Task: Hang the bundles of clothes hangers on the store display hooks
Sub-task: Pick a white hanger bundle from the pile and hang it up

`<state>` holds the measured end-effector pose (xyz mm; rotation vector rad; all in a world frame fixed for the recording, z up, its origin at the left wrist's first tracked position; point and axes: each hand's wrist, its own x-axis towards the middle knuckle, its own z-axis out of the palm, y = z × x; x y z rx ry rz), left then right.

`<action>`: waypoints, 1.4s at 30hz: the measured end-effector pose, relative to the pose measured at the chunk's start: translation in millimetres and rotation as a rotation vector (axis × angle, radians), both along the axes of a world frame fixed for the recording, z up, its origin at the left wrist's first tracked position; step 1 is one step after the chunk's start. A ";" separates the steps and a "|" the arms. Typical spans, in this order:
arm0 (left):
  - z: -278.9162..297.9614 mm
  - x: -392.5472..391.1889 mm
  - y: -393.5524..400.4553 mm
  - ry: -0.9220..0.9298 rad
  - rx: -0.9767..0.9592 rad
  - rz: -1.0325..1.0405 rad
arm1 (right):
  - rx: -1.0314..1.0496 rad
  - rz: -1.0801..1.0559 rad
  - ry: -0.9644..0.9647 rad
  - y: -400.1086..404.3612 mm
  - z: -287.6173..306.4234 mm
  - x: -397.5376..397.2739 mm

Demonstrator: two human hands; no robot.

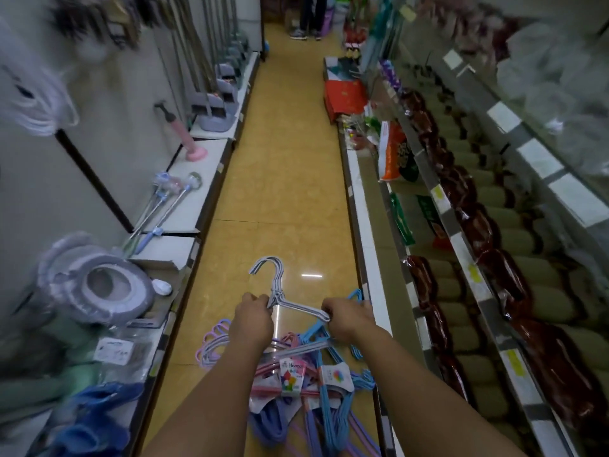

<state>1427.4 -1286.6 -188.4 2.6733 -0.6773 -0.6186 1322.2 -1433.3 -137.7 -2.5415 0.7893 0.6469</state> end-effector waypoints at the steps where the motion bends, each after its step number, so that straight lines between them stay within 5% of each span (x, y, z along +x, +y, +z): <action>1: 5.9 -1.2 8.1 -0.009 -0.005 0.032 | -0.039 0.078 0.010 10.8 3.3 8.7; 9: 38.8 -5.8 82.2 -0.062 0.028 0.282 | -0.311 0.441 -0.112 97.9 9.6 49.5; 20: 65.0 -73.1 187.4 -0.091 0.011 0.664 | -0.237 0.756 -0.246 182.7 42.9 55.2; 42: 89.8 -373.6 402.5 -0.122 0.137 1.409 | -0.148 1.603 -0.295 452.6 83.1 -147.6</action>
